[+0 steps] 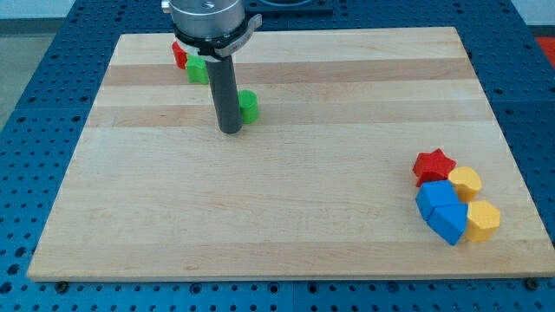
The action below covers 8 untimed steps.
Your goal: Move the green blocks to the center of the board
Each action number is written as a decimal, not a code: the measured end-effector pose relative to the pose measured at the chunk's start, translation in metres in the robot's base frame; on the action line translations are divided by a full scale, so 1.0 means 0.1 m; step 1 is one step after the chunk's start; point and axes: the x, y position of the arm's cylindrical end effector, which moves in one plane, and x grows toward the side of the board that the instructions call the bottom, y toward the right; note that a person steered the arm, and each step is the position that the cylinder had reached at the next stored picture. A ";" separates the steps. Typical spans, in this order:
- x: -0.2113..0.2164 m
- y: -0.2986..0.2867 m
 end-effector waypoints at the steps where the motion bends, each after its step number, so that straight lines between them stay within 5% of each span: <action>1: -0.11 -0.29; 5: -1.78 -1.25; 8: -1.81 -1.08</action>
